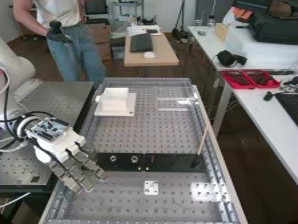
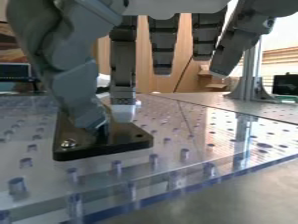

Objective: Grab the smaller nut and place it in the white container

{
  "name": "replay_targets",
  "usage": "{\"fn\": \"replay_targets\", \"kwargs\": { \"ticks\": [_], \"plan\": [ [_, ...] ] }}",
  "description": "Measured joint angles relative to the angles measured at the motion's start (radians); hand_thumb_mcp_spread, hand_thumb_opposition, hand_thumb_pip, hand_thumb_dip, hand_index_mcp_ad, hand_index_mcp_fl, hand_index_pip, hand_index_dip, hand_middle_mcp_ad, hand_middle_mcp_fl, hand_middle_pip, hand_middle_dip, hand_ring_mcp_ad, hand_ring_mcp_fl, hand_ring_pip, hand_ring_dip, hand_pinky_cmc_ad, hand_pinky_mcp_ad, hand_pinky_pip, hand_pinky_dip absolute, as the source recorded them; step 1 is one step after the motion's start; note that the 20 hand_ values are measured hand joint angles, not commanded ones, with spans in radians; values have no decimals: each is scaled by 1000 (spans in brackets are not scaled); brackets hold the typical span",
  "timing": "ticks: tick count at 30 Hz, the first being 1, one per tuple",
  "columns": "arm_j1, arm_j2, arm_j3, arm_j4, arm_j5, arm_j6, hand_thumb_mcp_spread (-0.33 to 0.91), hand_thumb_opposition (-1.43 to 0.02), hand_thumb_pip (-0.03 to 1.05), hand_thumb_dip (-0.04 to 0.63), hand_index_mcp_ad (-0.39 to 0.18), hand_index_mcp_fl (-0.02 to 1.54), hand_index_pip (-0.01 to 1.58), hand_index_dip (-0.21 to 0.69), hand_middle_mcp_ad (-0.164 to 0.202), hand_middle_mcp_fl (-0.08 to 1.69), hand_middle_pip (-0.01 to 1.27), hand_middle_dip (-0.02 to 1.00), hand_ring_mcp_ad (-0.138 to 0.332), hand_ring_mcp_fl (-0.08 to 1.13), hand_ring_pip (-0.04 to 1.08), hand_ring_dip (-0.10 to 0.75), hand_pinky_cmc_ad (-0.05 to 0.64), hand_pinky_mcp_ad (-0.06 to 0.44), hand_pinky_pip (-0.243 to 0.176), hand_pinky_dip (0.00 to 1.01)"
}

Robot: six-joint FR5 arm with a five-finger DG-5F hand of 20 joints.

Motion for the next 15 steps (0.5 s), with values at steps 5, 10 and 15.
{"fn": "replay_targets", "kwargs": {
  "ticks": [5, 10, 15],
  "plan": [
    [0, -2, 0, 2, -7, -3, 379, -759, 766, 188, -120, 119, 1557, 51, 84, 103, 115, 216, 216, -2, 73, 54, 302, 183, -58, 456],
    [3, -2, -2, 6, 0, 4, 379, -759, 766, 188, -120, 119, 1557, 51, 84, 103, 115, 216, 216, -2, 73, 54, 302, 180, -58, 456],
    [7, -2, -2, 6, 10, 11, 379, -759, 770, 188, -119, 119, 1557, 51, 84, 117, 115, 218, 216, -2, 73, 56, 302, 180, -58, 456]
  ]
}}
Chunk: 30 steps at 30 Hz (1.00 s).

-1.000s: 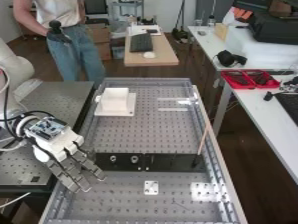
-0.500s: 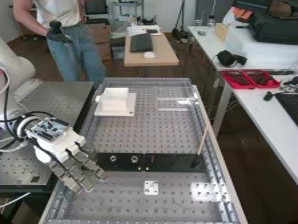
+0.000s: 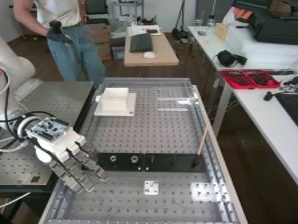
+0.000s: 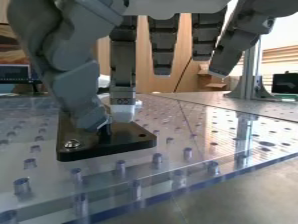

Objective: Grab the smaller nut and place it in the white container

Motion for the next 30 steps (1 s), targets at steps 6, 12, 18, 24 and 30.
{"fn": "replay_targets", "kwargs": {
  "ticks": [6, 12, 18, 24, 30],
  "plan": [
    [6, 1, 1, -7, 11, 4, 379, -759, 770, 188, -122, 119, 1557, 51, 84, 117, 119, 218, 216, -2, 75, 54, 302, 182, -58, 456],
    [12, 4, -3, -7, 23, 9, 379, -759, 778, 188, -119, 119, 1557, 51, 84, 117, 119, 220, 216, -2, 75, 58, 302, 182, -58, 456],
    [16, 7, -8, -8, 32, 10, 379, -759, 778, 188, -119, 119, 1557, 51, 84, 117, 115, 220, 216, -2, 75, 58, 302, 182, -61, 456],
    [18, 8, -10, -3, 35, 11, 379, -759, 778, 188, -119, 119, 1557, 51, 84, 117, 119, 216, 218, -2, 75, 58, 295, 182, -58, 456],
    [20, 8, -12, 0, 36, 11, 379, -759, 778, 188, -119, 119, 1557, 51, 84, 117, 119, 220, 218, -2, 75, 56, 295, 182, -58, 456]
  ]
}}
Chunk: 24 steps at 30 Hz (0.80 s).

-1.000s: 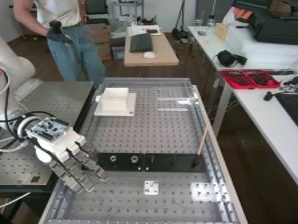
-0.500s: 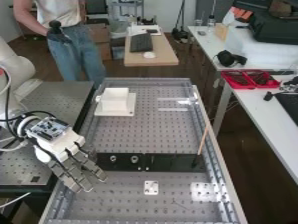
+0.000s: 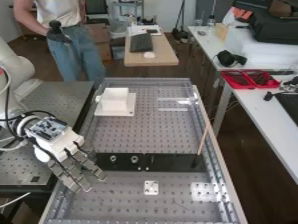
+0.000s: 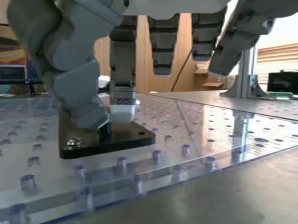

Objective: Grab the smaller nut and place it in the white container

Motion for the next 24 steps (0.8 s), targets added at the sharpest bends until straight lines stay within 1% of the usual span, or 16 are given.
{"fn": "replay_targets", "kwargs": {
  "ticks": [1, 2, 23, 24],
  "plan": [
    [1, 0, 0, 1, 1, 1, 379, -759, 778, 188, -119, 119, 1557, 51, 84, 117, 115, 220, 218, -2, 75, 56, 311, 182, -61, 456],
    [2, 0, -1, 2, 1, 1, 379, -759, 778, 188, -119, 119, 1557, 51, 84, 117, 119, 220, 218, -2, 75, 56, 312, 182, -61, 456],
    [10, -14, -2, 15, 7, -7, 379, -759, 778, 188, -119, 133, 1557, 54, 84, 117, 119, 220, 215, -2, 75, 59, 312, 173, -61, 456],
    [10, -15, -2, 16, 9, -9, 379, -759, 778, 188, -126, 133, 1557, 61, 84, 122, 119, 220, 215, -2, 75, 59, 312, 176, -61, 456]
  ]
}}
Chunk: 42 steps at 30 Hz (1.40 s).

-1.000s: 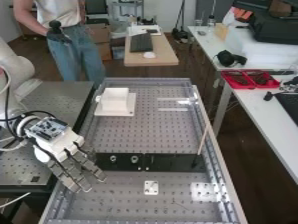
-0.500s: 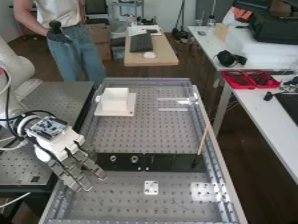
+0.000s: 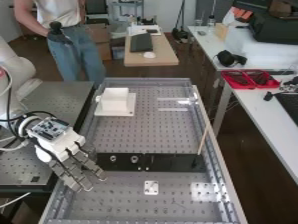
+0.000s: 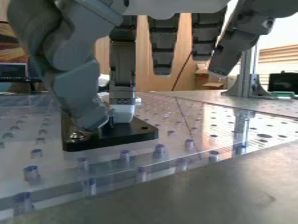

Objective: Grab the smaller nut and place it in the white container

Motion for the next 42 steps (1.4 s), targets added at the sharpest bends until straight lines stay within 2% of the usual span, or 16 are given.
{"fn": "replay_targets", "kwargs": {
  "ticks": [11, 25, 26, 27, 42],
  "plan": [
    [-2, -9, 3, 10, 0, -3, 384, -756, 778, 188, -127, 164, 1560, 65, 86, 136, 119, 220, 215, -2, 66, 63, 312, 176, -61, 452],
    [-21, -4, 11, 13, -25, -15, 384, -775, 744, 188, -120, 304, 1541, 33, 75, 173, 119, 220, 220, 0, 73, 72, 312, 173, -58, 433],
    [-21, -4, 11, 13, -25, -16, 384, -775, 733, 188, -120, 319, 1538, 33, 75, 169, 119, 220, 220, 2, 75, 72, 312, 173, -42, 436],
    [-23, -5, 13, 13, -27, -16, 384, -775, 730, 190, -120, 335, 1538, 33, 75, 169, 119, 220, 220, 3, 75, 72, 312, 173, -44, 436],
    [-29, 5, 17, 22, -41, -27, 386, -799, 700, 188, -98, 351, 1546, 33, 75, 171, 115, 220, 215, 17, 72, 72, 332, 173, -40, 405]
  ]
}}
